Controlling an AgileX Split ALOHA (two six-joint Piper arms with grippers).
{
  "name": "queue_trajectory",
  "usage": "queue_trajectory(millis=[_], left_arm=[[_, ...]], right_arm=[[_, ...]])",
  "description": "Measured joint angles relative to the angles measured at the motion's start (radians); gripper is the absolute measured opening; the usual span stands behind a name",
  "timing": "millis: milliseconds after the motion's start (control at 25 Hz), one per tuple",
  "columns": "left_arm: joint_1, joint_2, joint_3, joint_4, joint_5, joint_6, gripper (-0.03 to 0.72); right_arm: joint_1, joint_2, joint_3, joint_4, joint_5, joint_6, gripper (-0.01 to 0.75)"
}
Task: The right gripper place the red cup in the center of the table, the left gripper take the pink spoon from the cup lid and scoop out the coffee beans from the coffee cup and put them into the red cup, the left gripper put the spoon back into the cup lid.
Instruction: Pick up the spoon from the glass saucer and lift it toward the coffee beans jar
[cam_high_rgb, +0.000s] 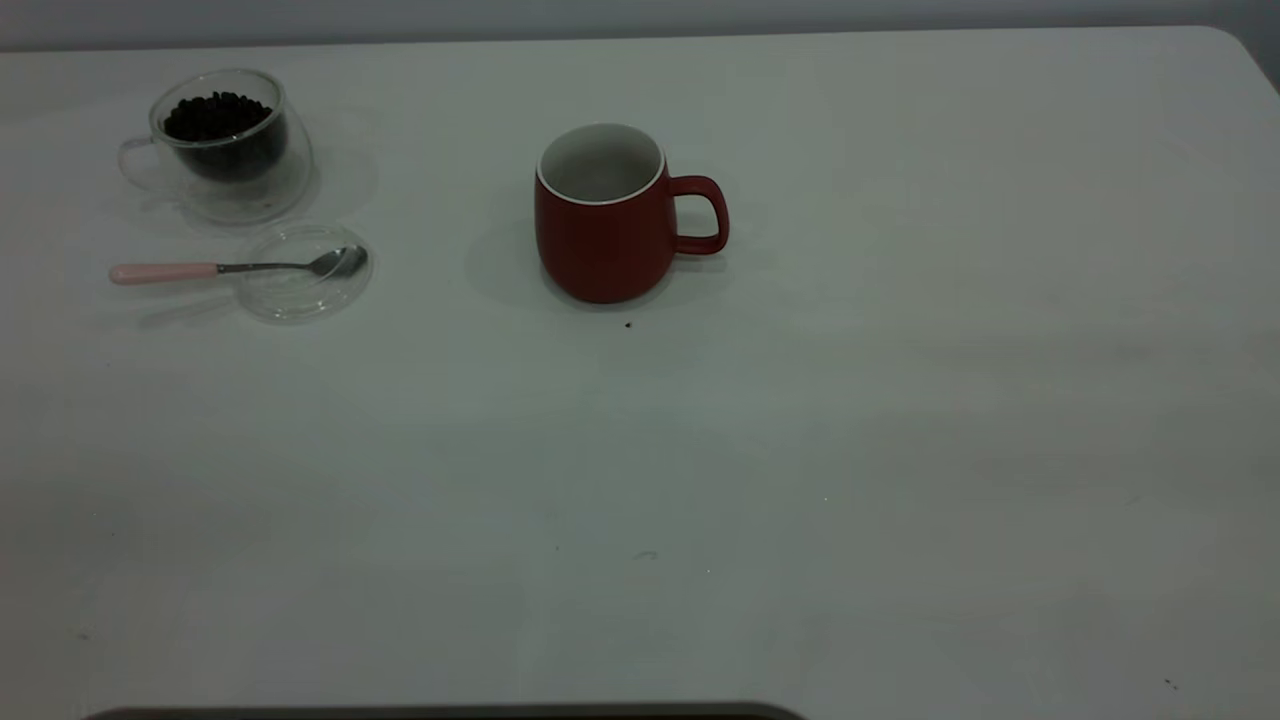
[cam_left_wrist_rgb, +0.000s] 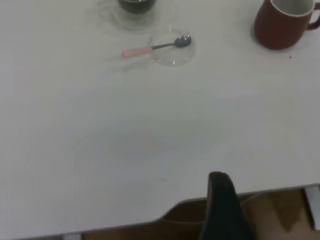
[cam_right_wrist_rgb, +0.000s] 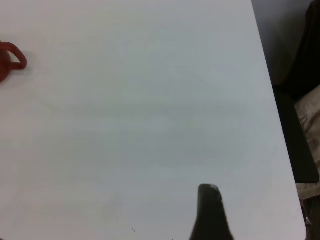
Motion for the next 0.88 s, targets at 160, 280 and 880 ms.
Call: queue_trajectory(millis=[160,280,880], left_arm=[[0.0,0.252,-0.02,0.018,-0.164,-0.054,0.527],[0.0,0.497,-0.044,0.019,-0.312,-0.103,0.527],[0.261,1.486,-0.414,-0.03,-0.503,-0.142,0.527]], right_arm=[[0.0,0.0,0.0,0.0,0.0,0.0,0.579],[0.0,0.0,0.0,0.0,0.001,0.0,0.579],[0.0,0.0,0.0,0.0,0.001,0.0,0.579]])
